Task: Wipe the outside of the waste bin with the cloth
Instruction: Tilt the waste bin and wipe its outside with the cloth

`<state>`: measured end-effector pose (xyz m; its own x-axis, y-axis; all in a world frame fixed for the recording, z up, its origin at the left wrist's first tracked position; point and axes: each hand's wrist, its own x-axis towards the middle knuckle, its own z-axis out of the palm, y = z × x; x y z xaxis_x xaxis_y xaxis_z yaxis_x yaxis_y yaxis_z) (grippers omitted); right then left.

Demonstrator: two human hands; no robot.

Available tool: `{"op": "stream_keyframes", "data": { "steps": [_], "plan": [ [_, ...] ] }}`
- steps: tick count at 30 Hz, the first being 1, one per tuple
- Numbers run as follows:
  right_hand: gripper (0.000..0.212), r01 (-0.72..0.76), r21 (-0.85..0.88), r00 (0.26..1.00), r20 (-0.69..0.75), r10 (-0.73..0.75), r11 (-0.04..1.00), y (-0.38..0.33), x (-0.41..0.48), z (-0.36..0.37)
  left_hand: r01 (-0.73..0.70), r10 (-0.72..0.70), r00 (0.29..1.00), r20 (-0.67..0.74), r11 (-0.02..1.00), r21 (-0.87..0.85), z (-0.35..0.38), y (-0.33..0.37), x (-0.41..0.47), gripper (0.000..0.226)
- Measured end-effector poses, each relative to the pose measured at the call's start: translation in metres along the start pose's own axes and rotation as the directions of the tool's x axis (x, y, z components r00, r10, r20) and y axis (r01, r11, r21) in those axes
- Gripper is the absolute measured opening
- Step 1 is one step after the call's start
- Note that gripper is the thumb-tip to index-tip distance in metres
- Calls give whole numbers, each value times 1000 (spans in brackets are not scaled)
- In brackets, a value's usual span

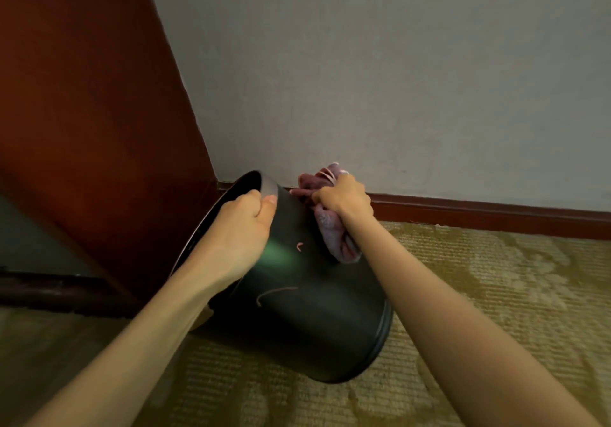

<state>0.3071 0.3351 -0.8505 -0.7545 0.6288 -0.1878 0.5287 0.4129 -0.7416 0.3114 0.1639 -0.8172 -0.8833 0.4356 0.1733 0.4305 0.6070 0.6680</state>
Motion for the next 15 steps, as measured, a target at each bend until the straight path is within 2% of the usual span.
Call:
{"op": "stream_keyframes", "data": {
  "steps": [3, 6, 9, 12, 15],
  "plan": [
    [49, 5, -3, 999, -53, -6, 1000, 1, -3, 4, 8, -9, 1000, -16, 1000, -10, 0, 0, -1, 41],
    [57, 70, 5, 986, -154, -68, 998, 3, -20, 9, 27, -28, 998, -59, 1000, -3, 1, 0, -2, 42],
    [66, 88, 68, 974, -217, -72, 994, 1, -40, 11, 54, -56, 994, -90, 998, -23, 1, 0, 2, 41],
    [62, 117, 209, 965, -254, -62, 971, -5, -68, 12, 147, -163, 983, -84, 975, -164, 0, -4, 12, 40],
    [51, 139, 421, 964, -266, -24, 896, -9, -101, 18, 219, -251, 967, -49, 912, -347, -4, -10, 15, 36]
  ]
}}
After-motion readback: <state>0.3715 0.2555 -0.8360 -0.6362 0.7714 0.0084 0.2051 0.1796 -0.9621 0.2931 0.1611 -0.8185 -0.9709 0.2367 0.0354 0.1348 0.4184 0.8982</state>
